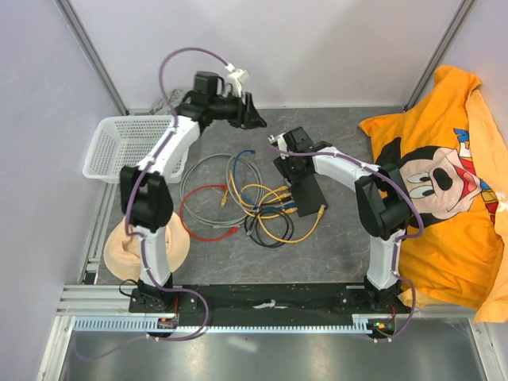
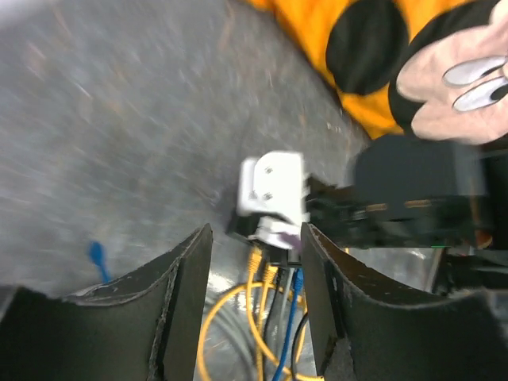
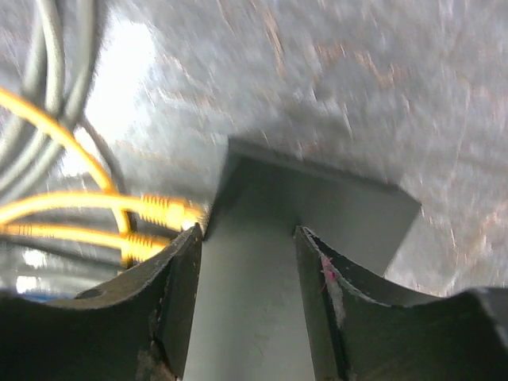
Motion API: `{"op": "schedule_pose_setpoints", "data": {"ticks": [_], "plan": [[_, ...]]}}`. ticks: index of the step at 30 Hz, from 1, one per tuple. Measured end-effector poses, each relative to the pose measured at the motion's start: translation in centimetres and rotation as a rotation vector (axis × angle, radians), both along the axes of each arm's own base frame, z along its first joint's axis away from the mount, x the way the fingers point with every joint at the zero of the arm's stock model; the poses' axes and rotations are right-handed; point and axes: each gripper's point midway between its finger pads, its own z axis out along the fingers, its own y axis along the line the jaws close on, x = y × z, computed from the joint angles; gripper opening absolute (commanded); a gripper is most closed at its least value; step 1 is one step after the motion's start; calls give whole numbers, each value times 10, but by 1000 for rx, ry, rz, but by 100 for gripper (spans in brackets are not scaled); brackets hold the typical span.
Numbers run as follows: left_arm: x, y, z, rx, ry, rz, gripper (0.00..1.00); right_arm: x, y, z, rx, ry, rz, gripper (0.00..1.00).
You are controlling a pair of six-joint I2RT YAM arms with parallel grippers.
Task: Pull the plug from the switch port
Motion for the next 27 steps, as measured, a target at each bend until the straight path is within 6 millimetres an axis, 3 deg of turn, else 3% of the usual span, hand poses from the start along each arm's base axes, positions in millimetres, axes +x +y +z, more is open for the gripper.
{"op": "schedule_pose_setpoints", "data": {"ticks": [4, 7, 12, 19, 27], "plan": [[0, -27, -76, 25, 191, -22, 55, -11, -12, 11, 51, 45, -5, 64], [-5, -33, -107, 41, 277, -23, 54, -15, -14, 28, 105, 41, 2, 66], [-12, -46, -109, 30, 289, -48, 49, -30, -18, 41, 123, 37, 16, 59], [-30, -63, -115, 23, 313, -112, 44, -54, -42, 9, 53, 131, -22, 50], [-57, -71, -146, 60, 395, -143, 43, -51, -51, -3, 26, 145, -50, 47]]}}
